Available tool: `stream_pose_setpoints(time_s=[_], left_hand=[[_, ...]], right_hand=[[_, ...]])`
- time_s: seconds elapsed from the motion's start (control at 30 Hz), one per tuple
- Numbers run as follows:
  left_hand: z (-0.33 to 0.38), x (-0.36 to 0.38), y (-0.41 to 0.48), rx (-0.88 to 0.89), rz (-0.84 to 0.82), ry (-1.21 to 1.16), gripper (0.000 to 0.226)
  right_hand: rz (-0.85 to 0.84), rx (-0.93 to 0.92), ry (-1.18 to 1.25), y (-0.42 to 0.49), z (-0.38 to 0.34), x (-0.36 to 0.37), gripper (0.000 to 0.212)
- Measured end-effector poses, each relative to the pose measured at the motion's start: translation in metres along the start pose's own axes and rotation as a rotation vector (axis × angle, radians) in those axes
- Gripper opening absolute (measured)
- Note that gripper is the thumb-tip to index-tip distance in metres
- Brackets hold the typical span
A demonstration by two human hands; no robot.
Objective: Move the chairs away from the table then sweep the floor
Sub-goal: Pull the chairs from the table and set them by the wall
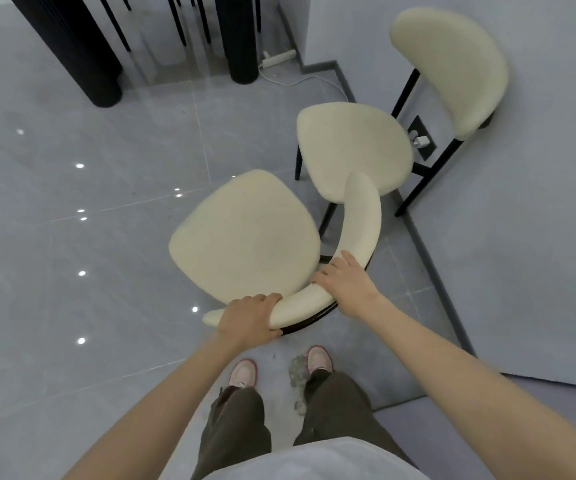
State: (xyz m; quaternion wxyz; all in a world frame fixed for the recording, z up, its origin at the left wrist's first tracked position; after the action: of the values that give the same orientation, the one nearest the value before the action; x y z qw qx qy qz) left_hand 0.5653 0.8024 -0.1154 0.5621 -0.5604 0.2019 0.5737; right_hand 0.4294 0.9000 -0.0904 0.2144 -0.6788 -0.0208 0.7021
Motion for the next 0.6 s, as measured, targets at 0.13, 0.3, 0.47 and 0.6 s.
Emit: stream_pose_setpoints(time_s=[0.13, 0.3, 0.47, 0.6], left_hand=[[-0.043, 0.001, -0.012, 0.015, -0.080, 0.014, 0.063], [-0.072, 0.002, -0.015, 0.013, -0.159, -0.009, 0.066], [-0.068, 0.007, -0.007, 0.105, -0.187, 0.068, 0.070], [-0.055, 0.010, -0.004, 0.172, -0.203, 0.073, 0.068]], right_hand=[[0.028, 0.094, 0.093, 0.003, -0.046, -0.001, 0.053], [0.210, 0.236, 0.090, 0.003, -0.095, 0.000, 0.047], [0.219, 0.296, 0.061, 0.002, -0.097, 0.005, 0.034], [0.150, 0.342, 0.094, -0.004, -0.091, 0.006, 0.038]])
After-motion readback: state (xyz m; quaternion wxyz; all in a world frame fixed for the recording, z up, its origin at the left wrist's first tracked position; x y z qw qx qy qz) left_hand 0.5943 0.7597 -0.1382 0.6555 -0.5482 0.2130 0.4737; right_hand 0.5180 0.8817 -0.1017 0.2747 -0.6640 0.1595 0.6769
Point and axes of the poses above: each hand's wrist, its own y-axis towards the middle knuckle, its own x-axis out of the palm, z = x × y, the point moved 6 cm from there along y, towards the middle knuckle, and after that the axes turned 9 degrees about z, right-handed, at the moved point
